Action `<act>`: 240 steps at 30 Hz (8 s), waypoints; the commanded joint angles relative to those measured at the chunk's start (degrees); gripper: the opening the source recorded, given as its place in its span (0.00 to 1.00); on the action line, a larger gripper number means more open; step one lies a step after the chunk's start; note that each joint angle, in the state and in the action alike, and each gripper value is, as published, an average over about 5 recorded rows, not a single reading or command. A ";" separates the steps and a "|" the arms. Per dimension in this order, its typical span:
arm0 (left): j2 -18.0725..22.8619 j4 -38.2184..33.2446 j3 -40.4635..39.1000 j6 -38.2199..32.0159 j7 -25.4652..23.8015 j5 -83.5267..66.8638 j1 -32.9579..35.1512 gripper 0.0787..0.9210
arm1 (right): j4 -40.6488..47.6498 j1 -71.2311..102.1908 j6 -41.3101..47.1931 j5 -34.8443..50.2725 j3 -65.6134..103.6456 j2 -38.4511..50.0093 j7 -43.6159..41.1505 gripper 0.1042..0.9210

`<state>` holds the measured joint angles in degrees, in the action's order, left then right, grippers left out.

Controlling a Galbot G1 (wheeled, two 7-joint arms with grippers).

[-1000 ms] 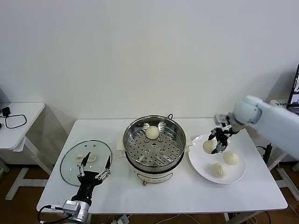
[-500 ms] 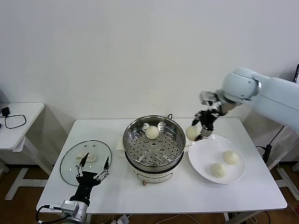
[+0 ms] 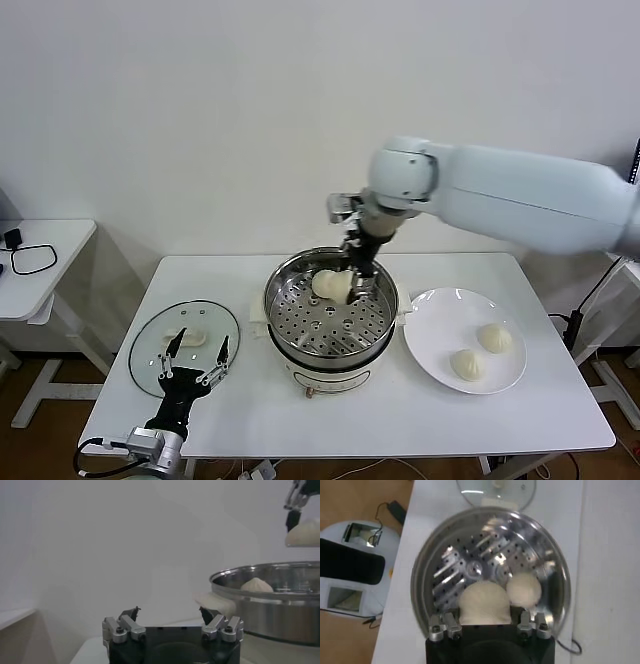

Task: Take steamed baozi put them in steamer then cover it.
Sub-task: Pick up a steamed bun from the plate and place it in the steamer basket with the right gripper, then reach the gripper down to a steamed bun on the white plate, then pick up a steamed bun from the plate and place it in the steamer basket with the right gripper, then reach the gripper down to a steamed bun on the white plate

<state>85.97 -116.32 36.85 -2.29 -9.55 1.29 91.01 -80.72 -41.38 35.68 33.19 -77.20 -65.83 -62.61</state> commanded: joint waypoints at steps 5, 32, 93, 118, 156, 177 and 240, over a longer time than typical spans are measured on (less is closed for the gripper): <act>-0.10 0.42 0.52 -0.07 -0.37 -0.17 -0.11 0.88 | 12.72 6.98 1.08 -4.47 0.41 -13.18 -0.35 0.71; 0.19 0.06 0.62 -0.14 -0.63 -0.81 0.24 0.88 | 11.21 8.67 -0.37 -7.72 5.29 -7.15 -1.70 0.88; 0.61 -0.19 -0.97 -0.61 -0.43 0.80 1.47 0.88 | 6.93 46.00 -27.75 -42.32 32.78 31.00 -5.68 0.88; 0.30 0.09 -1.91 -0.31 -0.31 1.14 1.22 0.88 | 7.81 48.66 -27.66 -44.42 36.25 29.69 -6.27 0.71; -0.30 0.77 -0.42 0.46 -0.90 0.79 0.51 0.88 | -3.17 -6.08 -57.05 -34.53 7.48 15.47 -11.61 0.69; -0.67 3.35 1.87 0.28 -1.82 0.22 -0.28 0.88 | -7.38 4.46 -66.11 -42.61 3.58 3.59 -0.57 0.69; -0.29 1.92 1.94 0.08 -1.97 0.13 0.36 0.88 | -8.61 -2.26 -44.19 -24.45 4.30 28.83 -9.98 0.88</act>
<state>85.72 -113.84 39.07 -2.26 -11.61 1.37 91.30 -89.26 -39.00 -19.78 1.21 -73.11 -49.44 -68.32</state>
